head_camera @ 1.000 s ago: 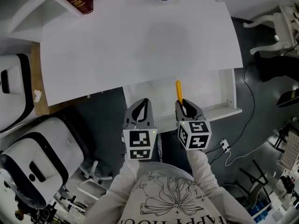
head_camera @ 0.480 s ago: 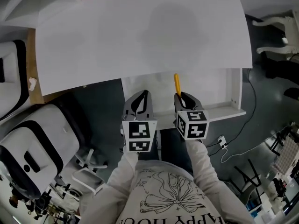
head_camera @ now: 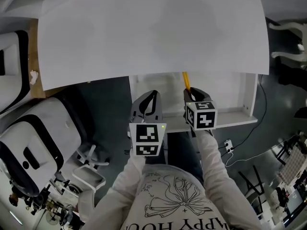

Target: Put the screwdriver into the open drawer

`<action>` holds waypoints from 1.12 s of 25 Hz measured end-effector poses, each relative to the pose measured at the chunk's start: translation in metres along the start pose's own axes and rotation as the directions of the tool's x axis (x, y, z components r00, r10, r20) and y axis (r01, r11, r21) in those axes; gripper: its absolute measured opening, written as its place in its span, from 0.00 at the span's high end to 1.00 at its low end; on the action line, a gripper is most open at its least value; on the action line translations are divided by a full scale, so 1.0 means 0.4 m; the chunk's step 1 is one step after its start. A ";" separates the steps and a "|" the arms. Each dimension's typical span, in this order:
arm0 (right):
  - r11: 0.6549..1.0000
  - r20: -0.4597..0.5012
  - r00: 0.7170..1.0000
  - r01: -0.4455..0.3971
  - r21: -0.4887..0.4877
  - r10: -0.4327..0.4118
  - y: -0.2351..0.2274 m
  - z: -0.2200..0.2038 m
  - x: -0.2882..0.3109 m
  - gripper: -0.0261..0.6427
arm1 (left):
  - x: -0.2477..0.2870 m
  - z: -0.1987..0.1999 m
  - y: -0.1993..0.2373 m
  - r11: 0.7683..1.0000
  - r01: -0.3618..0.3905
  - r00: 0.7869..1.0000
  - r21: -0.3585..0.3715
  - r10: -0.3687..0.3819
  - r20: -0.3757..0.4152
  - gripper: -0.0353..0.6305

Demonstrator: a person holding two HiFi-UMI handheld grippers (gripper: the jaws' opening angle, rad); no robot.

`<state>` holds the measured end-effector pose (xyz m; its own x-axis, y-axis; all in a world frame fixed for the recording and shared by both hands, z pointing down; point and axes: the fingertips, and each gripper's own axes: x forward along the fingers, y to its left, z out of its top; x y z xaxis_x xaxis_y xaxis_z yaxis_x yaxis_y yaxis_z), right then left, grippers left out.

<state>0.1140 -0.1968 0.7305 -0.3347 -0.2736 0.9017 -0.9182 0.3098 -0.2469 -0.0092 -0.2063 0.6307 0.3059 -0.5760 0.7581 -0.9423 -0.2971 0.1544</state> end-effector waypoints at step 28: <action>0.999 0.045 0.998 0.034 0.031 -0.036 -0.002 0.036 -0.045 0.85 | -0.053 0.052 0.012 0.999 -0.012 0.998 -0.037 0.014 0.057 0.94</action>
<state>0.1176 -0.2052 0.7094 -0.3110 -0.3256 0.8929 -0.9354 0.2714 -0.2268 -0.0175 -0.2115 0.6021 0.2996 -0.6227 0.7228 -0.9503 -0.2618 0.1684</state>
